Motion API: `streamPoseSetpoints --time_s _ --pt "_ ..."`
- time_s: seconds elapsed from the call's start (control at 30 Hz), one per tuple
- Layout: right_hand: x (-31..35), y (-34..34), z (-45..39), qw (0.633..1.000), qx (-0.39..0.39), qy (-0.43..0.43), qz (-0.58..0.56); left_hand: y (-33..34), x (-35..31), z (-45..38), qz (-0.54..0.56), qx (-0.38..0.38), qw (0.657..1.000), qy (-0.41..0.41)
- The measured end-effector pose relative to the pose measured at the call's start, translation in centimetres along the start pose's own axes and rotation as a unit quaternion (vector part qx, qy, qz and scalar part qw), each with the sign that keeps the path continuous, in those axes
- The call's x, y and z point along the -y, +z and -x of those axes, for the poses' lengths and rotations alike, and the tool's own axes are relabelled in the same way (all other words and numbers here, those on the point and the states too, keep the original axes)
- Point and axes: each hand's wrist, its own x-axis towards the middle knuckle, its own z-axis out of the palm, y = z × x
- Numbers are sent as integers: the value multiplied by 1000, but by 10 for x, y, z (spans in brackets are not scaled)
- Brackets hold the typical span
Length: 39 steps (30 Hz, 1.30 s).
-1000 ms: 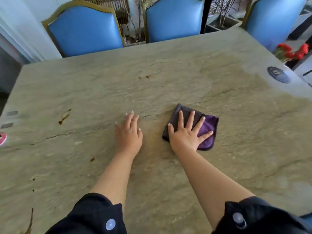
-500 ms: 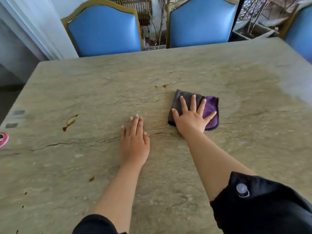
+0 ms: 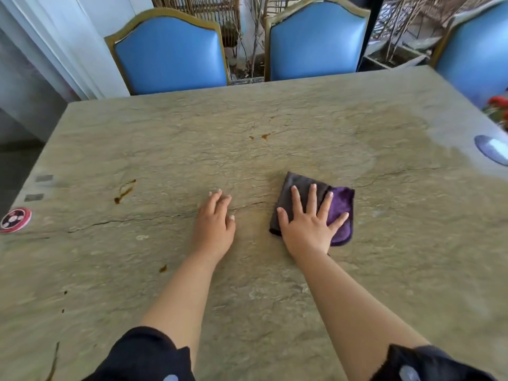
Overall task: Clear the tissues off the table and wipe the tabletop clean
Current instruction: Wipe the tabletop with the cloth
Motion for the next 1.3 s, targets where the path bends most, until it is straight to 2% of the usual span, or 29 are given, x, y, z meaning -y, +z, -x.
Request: streamPoseSetpoints --time_s 0.07,0.17,0.27,0.33,0.4,0.47,0.53,0.57,0.63,0.7,0.8,0.87,0.93,1.07,1.17,1.23,1.3 --pt "27 8 31 1000 8 -23 0 -4 7 14 -11 -14 1000 1" --pt "49 21 76 985 19 -168 25 -16 24 27 -63 -15 998 6" --pt "36 28 98 948 30 -314 53 -34 41 35 -92 -12 996 15" --pt "17 25 102 937 16 -343 68 -45 53 41 -101 20 994 19" --pt "4 25 109 964 -6 -255 70 -51 65 44 -91 68 993 35" --pt "12 28 120 996 -18 -77 34 -56 76 45 -76 123 987 65" --pt "43 34 131 996 -20 84 -17 -60 84 43 -74 150 982 86" --pt "62 36 136 992 -17 121 -32 -62 85 43 -72 159 981 89" --pt "97 44 151 995 -6 96 -27 -65 85 43 -58 165 981 87" --pt "112 52 166 1000 0 -16 1 -67 83 44 -49 158 982 86" --pt "96 49 168 983 10 -180 39 -68 85 42 -49 155 982 92" --pt "80 41 155 971 26 -230 66 -67 87 41 -50 158 981 96" --pt "75 38 139 978 29 -193 67 -65 90 43 -56 150 982 101" --pt "104 43 116 1000 4 17 -1 -63 93 41 -1 123 987 105" --pt "146 43 102 994 6 106 -38 -67 105 26 16 87 991 99" --pt "172 45 90 996 28 76 -26 -69 117 11 -7 81 993 88" --pt "185 45 80 999 44 -23 13 -69 131 -2 -21 84 993 75"
